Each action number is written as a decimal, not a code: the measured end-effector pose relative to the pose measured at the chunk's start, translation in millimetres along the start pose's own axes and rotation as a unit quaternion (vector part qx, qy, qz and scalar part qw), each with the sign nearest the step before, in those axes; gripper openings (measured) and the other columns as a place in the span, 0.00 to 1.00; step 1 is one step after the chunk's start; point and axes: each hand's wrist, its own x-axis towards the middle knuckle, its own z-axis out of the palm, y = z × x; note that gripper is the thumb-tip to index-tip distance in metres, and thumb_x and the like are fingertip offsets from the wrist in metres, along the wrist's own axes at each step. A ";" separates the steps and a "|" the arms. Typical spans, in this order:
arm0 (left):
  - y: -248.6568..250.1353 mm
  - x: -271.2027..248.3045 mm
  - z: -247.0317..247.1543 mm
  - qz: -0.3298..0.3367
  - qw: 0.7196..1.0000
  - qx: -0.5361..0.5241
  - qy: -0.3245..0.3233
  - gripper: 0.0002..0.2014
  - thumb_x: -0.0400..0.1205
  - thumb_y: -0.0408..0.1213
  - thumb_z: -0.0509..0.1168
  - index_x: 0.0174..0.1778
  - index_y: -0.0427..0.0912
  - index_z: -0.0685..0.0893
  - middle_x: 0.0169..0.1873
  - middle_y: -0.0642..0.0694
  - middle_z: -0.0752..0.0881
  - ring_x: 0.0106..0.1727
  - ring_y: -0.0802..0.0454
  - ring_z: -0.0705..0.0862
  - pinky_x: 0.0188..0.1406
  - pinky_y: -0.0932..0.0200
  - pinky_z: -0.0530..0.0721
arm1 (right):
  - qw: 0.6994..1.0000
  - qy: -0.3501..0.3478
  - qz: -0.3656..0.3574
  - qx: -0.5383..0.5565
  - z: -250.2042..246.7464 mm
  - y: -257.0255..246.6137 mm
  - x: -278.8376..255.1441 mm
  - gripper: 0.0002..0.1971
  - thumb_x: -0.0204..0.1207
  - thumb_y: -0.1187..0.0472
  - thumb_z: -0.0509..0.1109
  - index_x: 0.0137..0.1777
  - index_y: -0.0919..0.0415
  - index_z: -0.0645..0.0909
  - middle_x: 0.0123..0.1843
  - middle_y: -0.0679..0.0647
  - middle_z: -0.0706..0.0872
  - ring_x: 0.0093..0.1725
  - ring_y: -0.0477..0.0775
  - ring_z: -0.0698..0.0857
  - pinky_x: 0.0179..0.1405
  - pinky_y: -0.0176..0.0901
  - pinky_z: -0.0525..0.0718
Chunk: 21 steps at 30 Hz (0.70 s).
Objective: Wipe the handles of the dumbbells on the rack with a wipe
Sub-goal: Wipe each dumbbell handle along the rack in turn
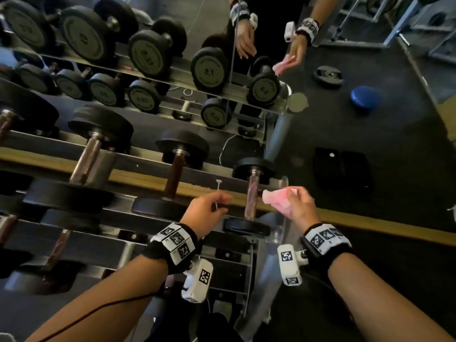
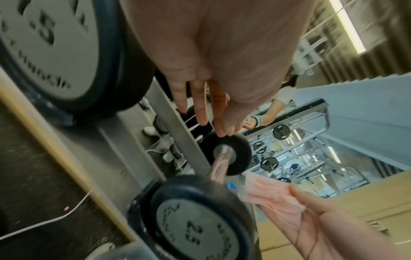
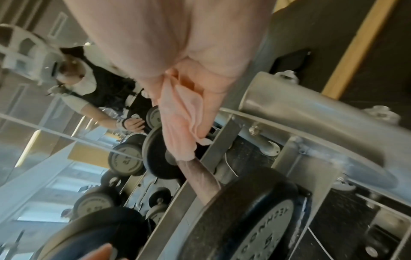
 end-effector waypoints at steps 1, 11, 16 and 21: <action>-2.9 1.9 7.6 -0.018 1.000 -0.008 -0.005 0.13 0.80 0.33 0.72 0.59 0.51 0.87 0.53 0.58 0.87 0.57 0.61 0.84 0.65 0.65 0.79 | 1.000 0.003 0.016 0.011 -1.7 4.2 4.2 0.03 0.82 0.57 0.69 0.47 0.49 0.81 0.54 0.62 0.88 0.58 0.67 0.87 0.62 0.69 0.84; -25.0 15.9 45.9 -0.135 0.985 -0.086 -0.070 0.22 0.68 0.54 0.81 0.58 0.61 0.87 0.49 0.60 0.90 0.52 0.69 0.86 0.52 0.71 0.81 | 0.992 0.033 0.111 -0.043 33.2 -15.6 23.6 0.31 0.52 0.27 0.75 0.44 0.52 0.88 0.35 0.42 0.86 0.37 0.46 0.84 0.36 0.41 0.73; -31.7 14.9 52.6 -0.156 0.980 -0.098 -0.070 0.23 0.67 0.52 0.82 0.58 0.56 0.88 0.48 0.61 0.90 0.51 0.69 0.86 0.51 0.72 0.81 | 0.997 -0.054 0.024 -0.050 44.9 5.3 20.3 0.11 0.75 0.35 0.68 0.43 0.35 0.89 0.36 0.37 0.89 0.39 0.39 0.85 0.41 0.37 0.76; -34.8 15.4 53.4 -0.163 0.978 -0.104 -0.077 0.23 0.67 0.54 0.82 0.57 0.57 0.88 0.48 0.61 0.90 0.51 0.68 0.87 0.52 0.70 0.81 | 0.975 -0.167 -0.048 -0.138 43.0 14.2 17.6 0.20 0.87 0.58 0.63 0.76 0.38 0.75 0.61 0.41 0.85 0.60 0.39 0.82 0.61 0.27 0.71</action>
